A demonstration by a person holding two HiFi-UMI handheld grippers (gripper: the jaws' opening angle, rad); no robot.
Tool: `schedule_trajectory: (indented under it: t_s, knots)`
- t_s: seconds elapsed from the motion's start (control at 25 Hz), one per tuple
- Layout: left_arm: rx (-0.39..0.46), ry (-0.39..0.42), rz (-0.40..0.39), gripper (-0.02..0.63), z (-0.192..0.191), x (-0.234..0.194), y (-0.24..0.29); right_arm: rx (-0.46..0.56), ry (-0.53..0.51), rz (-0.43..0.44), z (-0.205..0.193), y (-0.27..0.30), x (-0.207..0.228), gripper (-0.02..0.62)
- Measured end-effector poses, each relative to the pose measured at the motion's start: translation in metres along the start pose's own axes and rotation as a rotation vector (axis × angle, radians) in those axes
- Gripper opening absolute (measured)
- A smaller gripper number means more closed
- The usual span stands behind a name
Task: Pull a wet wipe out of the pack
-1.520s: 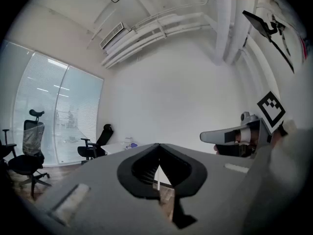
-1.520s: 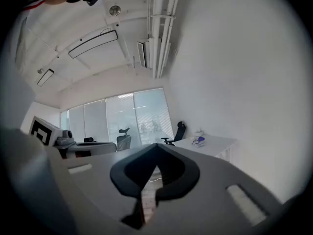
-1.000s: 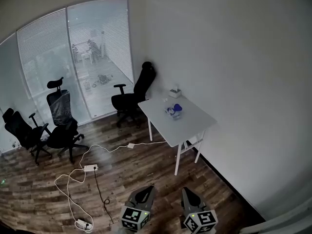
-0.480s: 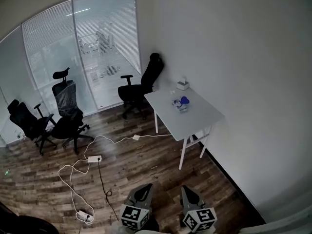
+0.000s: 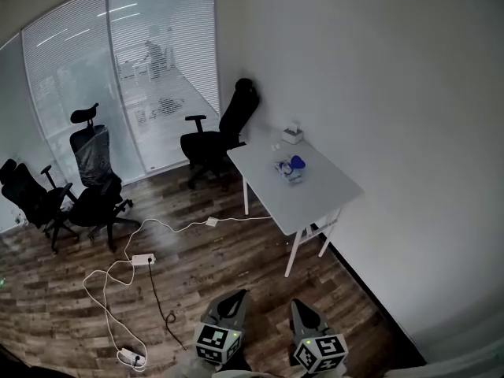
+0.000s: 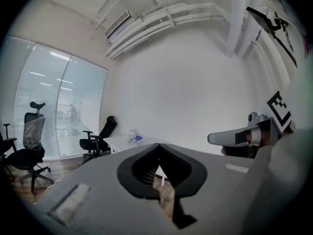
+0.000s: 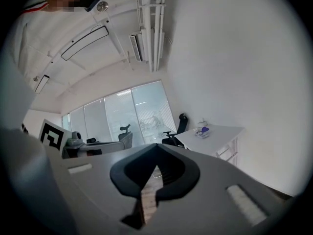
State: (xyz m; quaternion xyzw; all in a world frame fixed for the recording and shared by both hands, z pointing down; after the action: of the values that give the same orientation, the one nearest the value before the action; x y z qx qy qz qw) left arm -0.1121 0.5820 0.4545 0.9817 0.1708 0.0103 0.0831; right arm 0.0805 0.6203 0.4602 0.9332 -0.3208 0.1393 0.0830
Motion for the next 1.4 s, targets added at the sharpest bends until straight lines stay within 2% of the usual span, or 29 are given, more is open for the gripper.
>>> schedule_trajectory:
  t_s: [0.36,0.56,1.0,1.16,1.4]
  knots:
    - [-0.026,-0.006,0.019,0.005,0.015,-0.086,0.069,0.024,-0.016,0.017,0.026,0.109,0.009,0.006]
    - [-0.016,-0.011,0.01,0.005,0.029,-0.118,0.101,0.025,0.0,0.001,0.031,0.155,0.02,0.005]
    - [-0.016,-0.01,0.019,0.005,0.032,-0.21,0.155,0.028,0.012,-0.037,0.033,0.262,0.031,0.006]
    - [-0.027,-0.037,0.038,0.005,0.027,-0.23,0.169,-0.005,0.011,-0.032,0.03,0.283,0.035,0.005]
    - [-0.053,-0.062,0.043,0.005,0.017,-0.237,0.195,-0.038,0.033,-0.054,0.025,0.303,0.057,0.006]
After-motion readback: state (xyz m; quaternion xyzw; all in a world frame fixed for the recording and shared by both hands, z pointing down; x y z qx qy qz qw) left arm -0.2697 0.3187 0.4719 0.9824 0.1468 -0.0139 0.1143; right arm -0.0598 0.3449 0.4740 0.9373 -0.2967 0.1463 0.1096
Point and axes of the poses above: the fingertips, and each gripper's own axes: y forward along the fingers, x to its right, z out of its top, the point moved 7 cm from there along -y, backward along the fingers, and after that the axes turned 14 degrees about z, right-handed, at the moved point
